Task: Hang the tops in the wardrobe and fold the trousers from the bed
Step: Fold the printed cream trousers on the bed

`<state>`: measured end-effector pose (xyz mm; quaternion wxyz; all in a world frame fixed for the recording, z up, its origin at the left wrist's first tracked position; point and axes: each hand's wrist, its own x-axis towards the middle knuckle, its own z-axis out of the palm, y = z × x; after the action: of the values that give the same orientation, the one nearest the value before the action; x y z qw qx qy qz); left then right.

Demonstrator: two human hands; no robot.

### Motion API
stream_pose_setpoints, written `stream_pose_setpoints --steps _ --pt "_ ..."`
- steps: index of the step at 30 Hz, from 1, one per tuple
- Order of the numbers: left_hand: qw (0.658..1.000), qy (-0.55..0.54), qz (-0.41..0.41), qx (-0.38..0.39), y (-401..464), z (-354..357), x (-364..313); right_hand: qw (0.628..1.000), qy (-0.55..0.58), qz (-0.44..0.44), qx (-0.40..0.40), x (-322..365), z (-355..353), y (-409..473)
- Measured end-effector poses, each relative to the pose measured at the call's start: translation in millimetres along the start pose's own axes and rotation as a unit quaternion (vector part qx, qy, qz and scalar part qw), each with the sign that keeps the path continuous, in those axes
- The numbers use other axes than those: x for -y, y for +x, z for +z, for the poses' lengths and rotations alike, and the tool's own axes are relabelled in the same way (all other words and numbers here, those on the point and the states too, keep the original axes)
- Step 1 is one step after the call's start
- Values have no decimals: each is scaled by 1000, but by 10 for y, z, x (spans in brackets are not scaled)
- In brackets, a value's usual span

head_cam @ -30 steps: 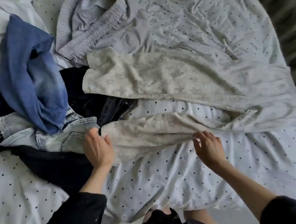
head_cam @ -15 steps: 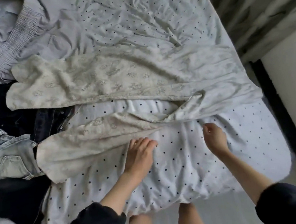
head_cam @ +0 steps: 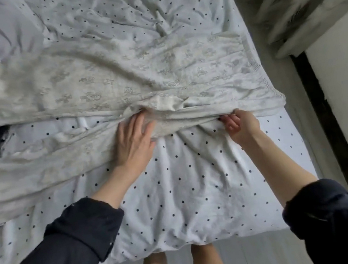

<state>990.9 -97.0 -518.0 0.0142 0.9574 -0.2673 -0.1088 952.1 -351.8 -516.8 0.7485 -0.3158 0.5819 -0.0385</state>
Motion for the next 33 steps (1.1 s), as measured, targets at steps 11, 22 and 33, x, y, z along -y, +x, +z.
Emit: stream_pose_setpoints --steps 11,22,33 --pt "993 1 -55 -104 -123 -29 -101 998 -54 30 -11 127 -145 155" --pt "998 24 -9 -52 -869 80 -338 993 -3 115 2 -14 -737 -106" --pt "996 38 -57 -59 -1013 26 -299 994 13 98 -37 159 -969 -82"
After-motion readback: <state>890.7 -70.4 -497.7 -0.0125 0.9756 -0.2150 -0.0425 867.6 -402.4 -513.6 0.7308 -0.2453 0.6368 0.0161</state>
